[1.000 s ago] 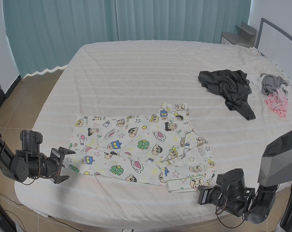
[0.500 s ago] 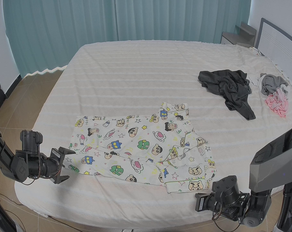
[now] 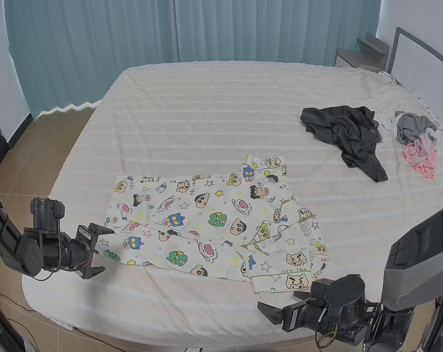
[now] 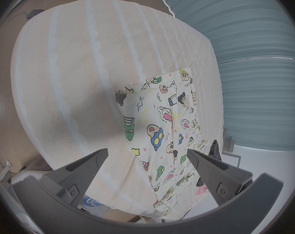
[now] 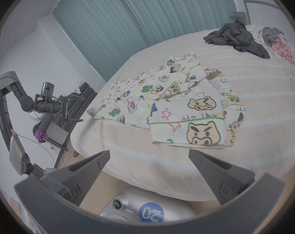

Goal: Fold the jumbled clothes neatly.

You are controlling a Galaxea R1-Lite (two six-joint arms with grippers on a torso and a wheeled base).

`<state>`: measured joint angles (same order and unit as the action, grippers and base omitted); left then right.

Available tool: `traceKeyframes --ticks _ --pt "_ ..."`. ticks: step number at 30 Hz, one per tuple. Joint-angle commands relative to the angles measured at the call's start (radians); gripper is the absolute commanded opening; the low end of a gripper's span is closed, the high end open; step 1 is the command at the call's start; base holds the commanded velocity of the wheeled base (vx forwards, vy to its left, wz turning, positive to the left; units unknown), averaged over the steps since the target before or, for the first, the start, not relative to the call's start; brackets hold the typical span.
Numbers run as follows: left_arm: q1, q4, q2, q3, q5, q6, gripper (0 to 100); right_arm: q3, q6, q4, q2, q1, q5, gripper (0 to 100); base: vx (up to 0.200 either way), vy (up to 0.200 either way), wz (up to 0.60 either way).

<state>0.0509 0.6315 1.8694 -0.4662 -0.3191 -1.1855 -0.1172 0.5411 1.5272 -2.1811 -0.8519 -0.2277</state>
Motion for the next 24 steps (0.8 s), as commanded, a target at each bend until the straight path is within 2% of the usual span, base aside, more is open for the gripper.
traceKeyframes --ticks 1,4,6,7,8,12,24 --pt "-0.002 0.001 0.004 -0.002 0.002 0.001 100 -0.177 -0.006 -0.056 -0.009 0.002 0.022 100 0.000 0.000 0.00" --pt "-0.003 0.002 0.002 0.000 0.002 0.000 100 -0.368 -0.009 -0.256 -0.023 0.034 0.025 100 0.000 0.000 0.00" --pt "-0.005 0.001 0.001 0.000 0.002 0.000 100 -0.466 0.003 -0.341 -0.025 0.047 0.044 100 0.000 0.000 0.00" --pt "-0.005 0.001 0.001 0.000 0.002 0.000 100 -0.466 0.003 -0.341 -0.025 0.047 0.044 100 0.000 0.000 0.00" --pt "-0.011 0.001 0.001 0.000 0.002 0.000 100 -0.522 0.020 -0.381 -0.028 0.045 0.077 100 0.000 0.000 0.00" --pt "-0.026 0.001 0.004 0.000 0.038 0.000 100 -0.590 0.043 -0.417 -0.074 0.042 0.122 100 0.000 0.000 0.00" --pt "-0.042 0.001 0.004 0.001 0.051 0.000 100 -0.673 0.048 -0.450 -0.155 0.040 0.123 100 0.000 0.000 0.00"
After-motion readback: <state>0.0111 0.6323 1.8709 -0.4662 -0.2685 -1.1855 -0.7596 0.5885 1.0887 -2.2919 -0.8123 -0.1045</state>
